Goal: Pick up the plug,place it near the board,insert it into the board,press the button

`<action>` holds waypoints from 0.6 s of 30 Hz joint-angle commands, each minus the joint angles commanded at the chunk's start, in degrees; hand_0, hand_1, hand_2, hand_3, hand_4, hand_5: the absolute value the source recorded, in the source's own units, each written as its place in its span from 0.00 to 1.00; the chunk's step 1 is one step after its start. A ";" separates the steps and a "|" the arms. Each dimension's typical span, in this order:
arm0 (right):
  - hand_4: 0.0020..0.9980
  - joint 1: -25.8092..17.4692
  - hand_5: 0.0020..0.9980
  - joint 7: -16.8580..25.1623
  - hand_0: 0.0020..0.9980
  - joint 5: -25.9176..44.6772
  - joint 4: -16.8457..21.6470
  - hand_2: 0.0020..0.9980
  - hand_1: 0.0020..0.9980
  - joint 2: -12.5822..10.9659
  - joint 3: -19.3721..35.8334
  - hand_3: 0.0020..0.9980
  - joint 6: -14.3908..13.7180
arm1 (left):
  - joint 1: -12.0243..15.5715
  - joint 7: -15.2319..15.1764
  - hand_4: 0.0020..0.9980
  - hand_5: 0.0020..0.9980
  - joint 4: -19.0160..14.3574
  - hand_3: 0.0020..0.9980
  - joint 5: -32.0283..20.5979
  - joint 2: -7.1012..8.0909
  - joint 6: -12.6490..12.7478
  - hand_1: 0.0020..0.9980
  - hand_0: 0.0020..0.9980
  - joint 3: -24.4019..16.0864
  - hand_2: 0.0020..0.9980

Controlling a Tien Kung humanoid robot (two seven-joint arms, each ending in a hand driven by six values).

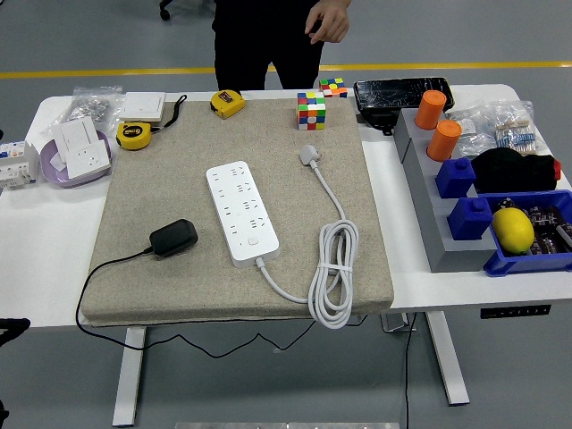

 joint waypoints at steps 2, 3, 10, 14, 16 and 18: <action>1.00 0.00 1.00 0.01 0.92 0.02 0.00 0.81 0.87 0.04 0.03 0.80 0.00 | 0.01 0.03 1.00 0.94 0.05 0.88 0.71 0.00 -0.03 0.96 0.93 0.09 0.90; 1.00 0.00 1.00 0.03 0.92 0.03 0.00 0.81 0.87 0.06 0.04 0.80 0.02 | 0.01 0.00 1.00 0.94 0.08 0.88 0.81 0.00 0.03 0.96 0.93 0.11 0.90; 1.00 0.08 1.00 0.07 0.92 0.13 0.00 0.81 0.87 0.17 0.11 0.79 0.02 | -0.20 0.18 1.00 0.74 -0.34 0.87 5.15 0.00 0.42 0.96 0.93 -0.27 0.90; 1.00 0.07 1.00 0.07 0.92 0.19 0.00 0.81 0.87 0.14 0.13 0.79 -0.01 | -0.36 0.46 1.00 0.62 -0.64 0.83 7.33 0.00 0.26 1.00 1.00 -0.45 0.91; 1.00 0.08 1.00 0.07 0.92 0.16 0.00 0.81 0.87 0.13 0.19 0.79 -0.03 | -0.35 0.55 1.00 0.62 -0.63 0.83 7.65 0.00 0.07 1.00 1.00 -0.47 0.91; 1.00 0.07 1.00 0.09 0.92 0.16 0.00 0.81 0.87 0.13 0.18 0.79 -0.02 | -0.27 0.59 1.00 0.64 -0.59 0.78 7.85 0.00 -0.07 1.00 1.00 -0.50 0.99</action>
